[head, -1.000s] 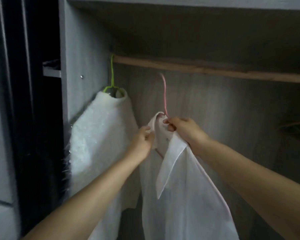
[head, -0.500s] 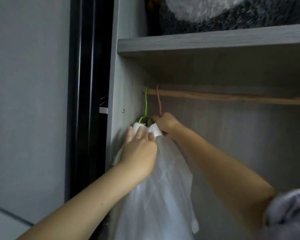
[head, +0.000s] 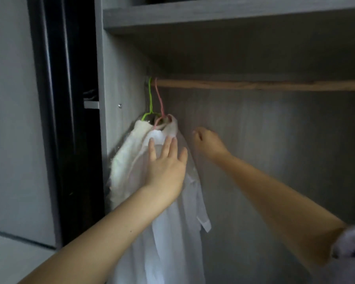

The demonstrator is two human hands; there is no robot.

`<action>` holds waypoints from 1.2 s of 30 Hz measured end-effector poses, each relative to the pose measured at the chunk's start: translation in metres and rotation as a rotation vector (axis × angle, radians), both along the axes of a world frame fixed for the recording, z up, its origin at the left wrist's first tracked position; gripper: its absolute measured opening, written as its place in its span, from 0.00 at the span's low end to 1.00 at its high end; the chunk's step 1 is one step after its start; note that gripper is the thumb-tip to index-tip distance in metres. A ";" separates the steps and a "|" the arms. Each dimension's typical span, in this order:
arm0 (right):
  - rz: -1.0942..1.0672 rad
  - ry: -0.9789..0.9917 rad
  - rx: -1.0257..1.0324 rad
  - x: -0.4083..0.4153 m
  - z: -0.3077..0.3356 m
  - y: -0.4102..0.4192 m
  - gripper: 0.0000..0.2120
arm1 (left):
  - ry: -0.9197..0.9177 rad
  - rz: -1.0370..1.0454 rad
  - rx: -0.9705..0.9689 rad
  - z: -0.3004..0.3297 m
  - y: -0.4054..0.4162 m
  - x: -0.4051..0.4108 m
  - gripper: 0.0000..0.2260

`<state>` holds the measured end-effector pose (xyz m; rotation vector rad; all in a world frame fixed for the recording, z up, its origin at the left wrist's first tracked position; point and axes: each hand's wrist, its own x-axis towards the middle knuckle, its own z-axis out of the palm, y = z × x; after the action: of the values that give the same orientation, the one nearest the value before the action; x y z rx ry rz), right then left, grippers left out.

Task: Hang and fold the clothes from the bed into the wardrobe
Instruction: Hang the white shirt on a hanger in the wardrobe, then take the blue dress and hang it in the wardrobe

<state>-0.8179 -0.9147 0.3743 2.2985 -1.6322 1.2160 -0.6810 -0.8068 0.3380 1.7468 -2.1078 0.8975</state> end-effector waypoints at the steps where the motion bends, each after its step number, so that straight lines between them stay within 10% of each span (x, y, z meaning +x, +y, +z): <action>1: -0.061 0.058 -0.005 -0.023 -0.009 0.007 0.12 | 0.023 -0.069 -0.013 -0.003 -0.001 -0.016 0.28; 7: -0.465 0.447 -0.097 -0.171 -0.092 0.081 0.23 | 0.208 -0.566 -0.049 -0.050 -0.019 -0.121 0.13; 13: -0.739 0.568 0.257 -0.280 -0.203 0.195 0.23 | 0.142 -0.789 0.268 -0.137 -0.002 -0.227 0.16; 21: -1.110 0.222 0.627 -0.267 -0.316 0.387 0.26 | -0.057 -1.221 0.552 -0.254 0.085 -0.299 0.17; 36: -1.865 -0.583 1.159 0.011 -0.421 0.705 0.26 | -0.675 -2.036 0.731 -0.371 0.396 -0.249 0.22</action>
<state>-0.8065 -0.2101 -0.0464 -0.5469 -3.4116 0.2402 -0.9296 -0.4108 -0.0333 -1.2478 -3.0231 -0.0804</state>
